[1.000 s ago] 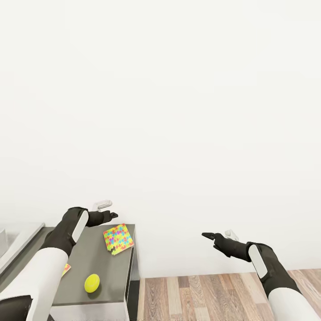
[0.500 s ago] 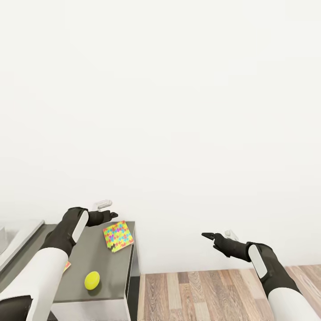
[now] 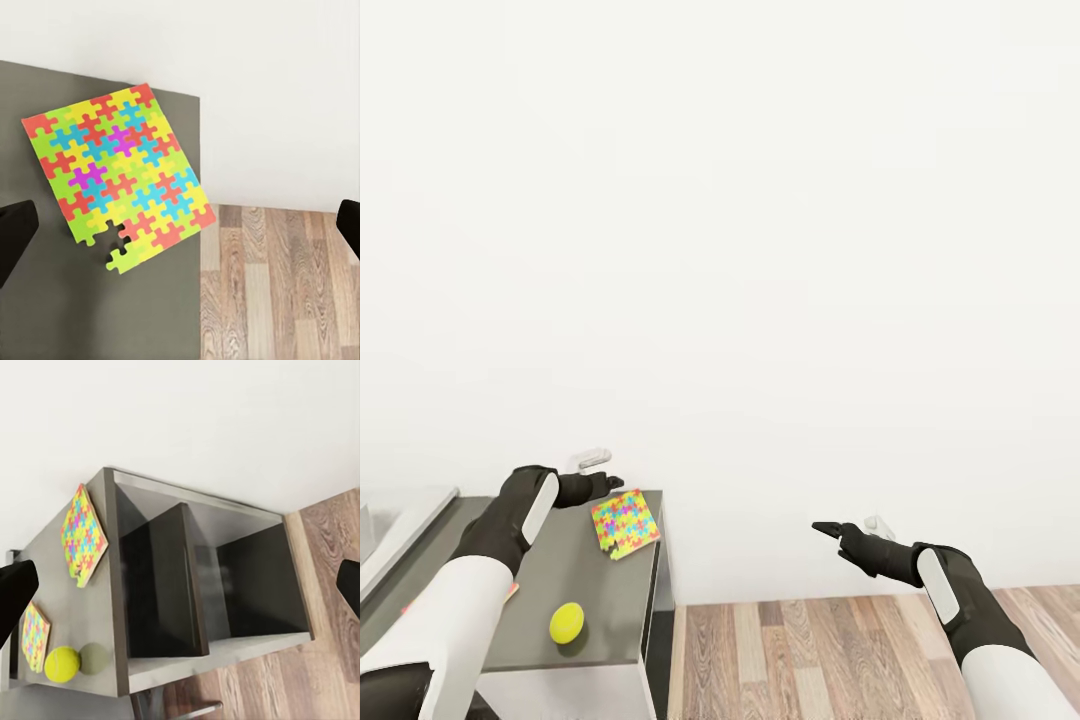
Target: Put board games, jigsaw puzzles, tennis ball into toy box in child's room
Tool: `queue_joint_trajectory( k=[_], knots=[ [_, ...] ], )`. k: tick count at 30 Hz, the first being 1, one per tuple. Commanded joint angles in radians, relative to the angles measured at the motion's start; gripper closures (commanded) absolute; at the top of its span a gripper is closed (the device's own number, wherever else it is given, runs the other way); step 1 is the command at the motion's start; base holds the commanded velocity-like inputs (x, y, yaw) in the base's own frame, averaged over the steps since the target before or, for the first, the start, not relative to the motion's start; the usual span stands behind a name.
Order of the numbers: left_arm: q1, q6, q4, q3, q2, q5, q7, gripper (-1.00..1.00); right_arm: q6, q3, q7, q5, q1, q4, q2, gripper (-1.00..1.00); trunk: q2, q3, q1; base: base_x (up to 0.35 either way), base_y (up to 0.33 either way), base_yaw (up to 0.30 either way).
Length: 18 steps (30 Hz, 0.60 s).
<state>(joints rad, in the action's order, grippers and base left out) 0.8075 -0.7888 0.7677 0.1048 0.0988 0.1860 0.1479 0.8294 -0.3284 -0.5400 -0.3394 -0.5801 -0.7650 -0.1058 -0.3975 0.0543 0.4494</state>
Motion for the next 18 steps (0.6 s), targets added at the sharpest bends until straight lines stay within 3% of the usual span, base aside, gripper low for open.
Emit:
queue_joint_trajectory(
  k=[1,5,11,18],
  knots=[
    [0.001,-0.004,-0.002,0.002,0.0,0.001,0.001,-1.0,0.007,-0.003,-0.003,0.0,-0.001,0.0,0.0,-1.0,-0.002,0.004,0.001,0.0,0.0,0.0],
    [0.001,0.011,-0.04,0.006,-0.001,0.0,-0.04,-1.0,0.005,-0.003,-0.003,0.0,-0.001,0.0,0.001,-1.0,-0.002,0.011,0.001,0.0,0.0,0.0],
    [0.001,0.076,-0.082,0.01,-0.001,0.002,-0.166,-1.0,0.004,-0.003,-0.003,0.0,-0.001,0.0,0.001,-1.0,-0.002,0.02,0.001,0.0,0.0,0.0],
    [0.001,0.092,-0.088,0.01,-0.001,0.003,-0.213,-1.0,0.003,-0.003,-0.003,0.0,-0.001,0.0,0.001,-1.0,-0.002,0.032,0.001,0.0,0.0,0.0]
  ],
)
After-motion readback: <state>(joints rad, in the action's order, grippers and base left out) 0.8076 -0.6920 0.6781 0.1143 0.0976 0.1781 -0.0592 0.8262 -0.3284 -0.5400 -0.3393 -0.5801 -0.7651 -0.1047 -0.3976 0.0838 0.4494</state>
